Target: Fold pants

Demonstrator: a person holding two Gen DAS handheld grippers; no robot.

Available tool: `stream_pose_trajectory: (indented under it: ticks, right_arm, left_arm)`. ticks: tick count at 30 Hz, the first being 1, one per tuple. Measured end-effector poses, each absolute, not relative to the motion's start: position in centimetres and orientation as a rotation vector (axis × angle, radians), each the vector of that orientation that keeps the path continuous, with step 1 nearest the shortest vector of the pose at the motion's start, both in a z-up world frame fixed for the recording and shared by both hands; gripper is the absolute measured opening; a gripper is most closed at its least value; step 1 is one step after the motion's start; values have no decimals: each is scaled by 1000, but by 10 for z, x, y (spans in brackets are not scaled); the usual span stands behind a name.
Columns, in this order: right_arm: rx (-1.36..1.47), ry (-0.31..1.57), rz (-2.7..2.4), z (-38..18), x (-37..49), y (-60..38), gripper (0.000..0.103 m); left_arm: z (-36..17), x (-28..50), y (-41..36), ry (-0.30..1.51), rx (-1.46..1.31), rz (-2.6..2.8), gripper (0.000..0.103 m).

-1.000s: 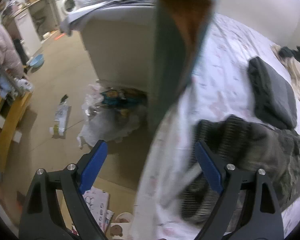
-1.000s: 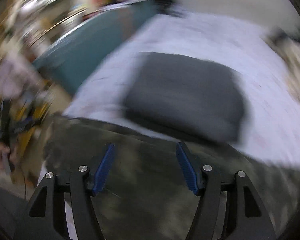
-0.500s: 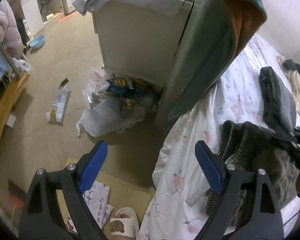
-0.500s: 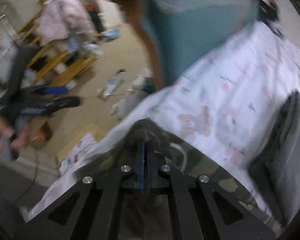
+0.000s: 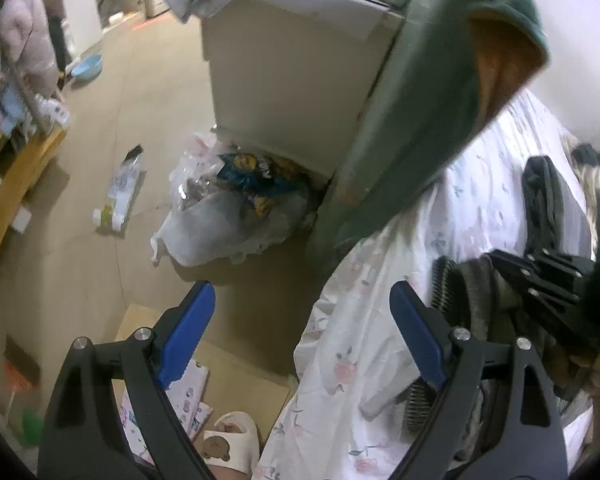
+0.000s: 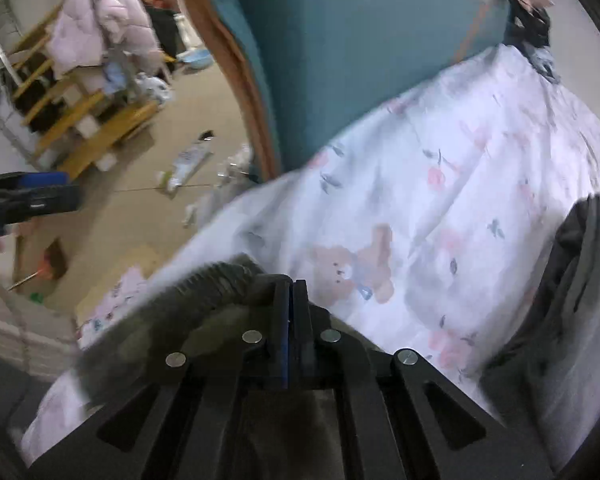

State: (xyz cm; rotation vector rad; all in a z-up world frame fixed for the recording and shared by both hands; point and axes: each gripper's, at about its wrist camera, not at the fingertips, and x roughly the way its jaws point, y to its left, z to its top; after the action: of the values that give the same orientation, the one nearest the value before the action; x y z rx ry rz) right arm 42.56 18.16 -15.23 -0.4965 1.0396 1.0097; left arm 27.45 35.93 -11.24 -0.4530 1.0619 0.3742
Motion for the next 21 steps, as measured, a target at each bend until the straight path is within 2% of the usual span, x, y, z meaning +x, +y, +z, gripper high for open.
stream_pose_trajectory:
  ticks: [3,5,7,8,10,11,12,13,14,21]
  right_arm:
    - [-471,1027,972,-143,424,171,7]
    - [-389,1007,967,-121,424,145,19]
    - [-283,983,941,-99,423,104,68]
    - [-224,952,894,-90,422,76,73]
    - [-128,905,823,-80,416,17,73]
    - [-81,903,773,-79,412,-19,73]
    - [-41,907,710,-80,409,-59,73]
    - [-10,906,637,-82,407,-98,73]
    - [10,908,575,-85,408,-129,73]
    - [96,956,-2,-105,417,-402,73]
  left_arm:
    - [-109,281,336,1050,-431,262,87]
    - [-101,286,315,1030,-399,179,87]
    - [-92,290,293,993,-351,114,87]
    - [-86,293,279,970,-329,83,87]
    - [-79,300,256,941,-316,27,87]
    - [-78,304,243,938,-312,5,81]
    - [-79,309,231,945,-308,-33,71]
    - [-82,314,222,968,-302,-69,49]
    - [-88,321,211,1010,-287,-94,41]
    - [-155,337,169,1187,-112,-16,29]
